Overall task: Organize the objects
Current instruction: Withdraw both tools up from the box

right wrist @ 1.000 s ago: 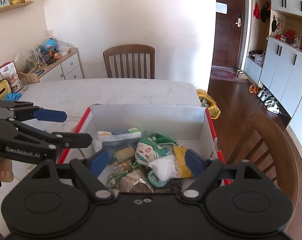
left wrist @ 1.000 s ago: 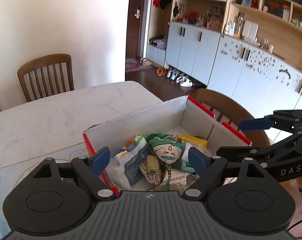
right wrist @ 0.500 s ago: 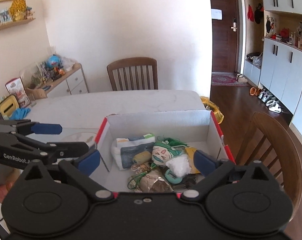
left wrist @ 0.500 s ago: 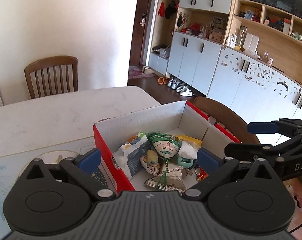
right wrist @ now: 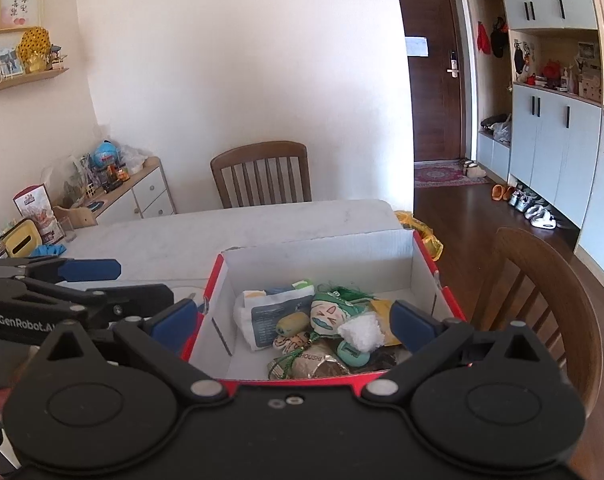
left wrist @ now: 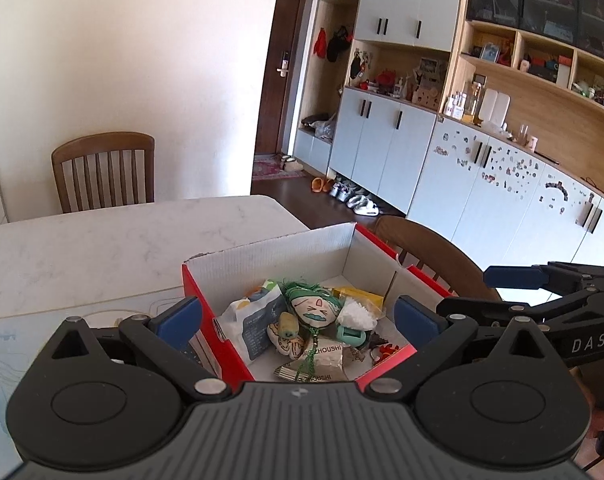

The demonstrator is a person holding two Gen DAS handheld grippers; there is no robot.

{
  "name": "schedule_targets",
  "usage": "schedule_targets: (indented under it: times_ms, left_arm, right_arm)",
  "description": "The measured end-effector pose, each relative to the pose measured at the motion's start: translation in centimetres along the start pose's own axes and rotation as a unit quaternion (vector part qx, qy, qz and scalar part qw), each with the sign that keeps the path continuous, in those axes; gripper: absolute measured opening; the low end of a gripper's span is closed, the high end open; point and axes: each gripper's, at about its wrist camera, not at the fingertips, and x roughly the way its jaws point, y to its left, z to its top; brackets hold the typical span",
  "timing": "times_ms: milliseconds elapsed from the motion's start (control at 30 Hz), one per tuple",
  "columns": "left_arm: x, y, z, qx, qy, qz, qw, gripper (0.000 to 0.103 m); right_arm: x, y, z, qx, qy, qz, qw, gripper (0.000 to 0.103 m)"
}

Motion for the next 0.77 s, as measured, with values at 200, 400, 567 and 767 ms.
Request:
schedule_targets:
  times_ms: [200, 400, 567, 767]
  left_arm:
    - [-0.5, 0.2, 0.1, -0.002, -0.012, 0.010, 0.9999, 0.103]
    - [-0.6, 0.5, 0.2, -0.005, -0.019, 0.021, 0.9996, 0.103]
    - [-0.6, 0.9, 0.2, -0.008, -0.019, 0.025, 0.9995, 0.103]
    - [-0.6, 1.0, 0.3, -0.006, -0.019, 0.026, 0.9995, 0.103]
  right_arm:
    - [0.0, 0.0, -0.2, 0.010, -0.003, -0.007, 1.000, 0.102]
    - [0.3, 0.4, -0.4, 0.015, -0.002, -0.014, 1.000, 0.102]
    - [0.6, 0.7, -0.5, 0.017, 0.001, -0.010, 1.000, 0.102]
    - [0.7, 0.7, -0.5, 0.017, 0.002, -0.011, 1.000, 0.102]
